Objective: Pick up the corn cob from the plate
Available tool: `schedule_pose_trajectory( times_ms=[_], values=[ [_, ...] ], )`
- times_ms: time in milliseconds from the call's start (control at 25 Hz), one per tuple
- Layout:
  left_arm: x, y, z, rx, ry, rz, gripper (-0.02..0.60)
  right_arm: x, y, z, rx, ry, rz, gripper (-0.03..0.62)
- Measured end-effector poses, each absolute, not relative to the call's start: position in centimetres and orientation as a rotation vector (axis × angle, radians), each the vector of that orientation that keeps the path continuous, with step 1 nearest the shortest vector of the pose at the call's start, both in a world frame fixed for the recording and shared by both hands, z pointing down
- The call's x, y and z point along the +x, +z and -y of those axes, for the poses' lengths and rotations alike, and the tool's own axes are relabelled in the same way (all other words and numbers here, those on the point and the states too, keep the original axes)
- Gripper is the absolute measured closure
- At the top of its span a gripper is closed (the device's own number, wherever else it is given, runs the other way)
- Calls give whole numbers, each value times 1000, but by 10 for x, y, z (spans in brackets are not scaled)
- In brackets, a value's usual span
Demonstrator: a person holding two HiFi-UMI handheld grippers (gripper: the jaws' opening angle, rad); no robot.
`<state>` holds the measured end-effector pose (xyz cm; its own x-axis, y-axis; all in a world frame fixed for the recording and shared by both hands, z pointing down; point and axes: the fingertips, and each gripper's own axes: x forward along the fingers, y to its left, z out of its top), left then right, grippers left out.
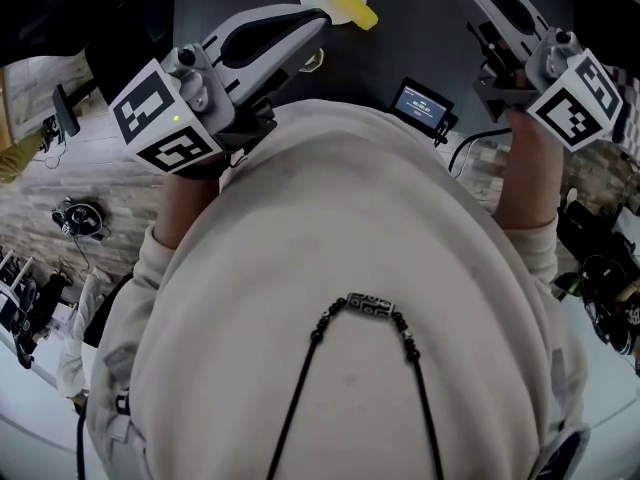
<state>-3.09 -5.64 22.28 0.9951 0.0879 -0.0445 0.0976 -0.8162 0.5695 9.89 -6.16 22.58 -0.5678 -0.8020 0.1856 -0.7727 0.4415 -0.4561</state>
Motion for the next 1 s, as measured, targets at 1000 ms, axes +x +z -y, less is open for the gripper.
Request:
schedule_pose_trajectory(
  times_ms=[1000],
  values=[
    [-73,244,59,2473,-53,59,581,68,268,95,-1327,-920,-2761,579]
  ],
)
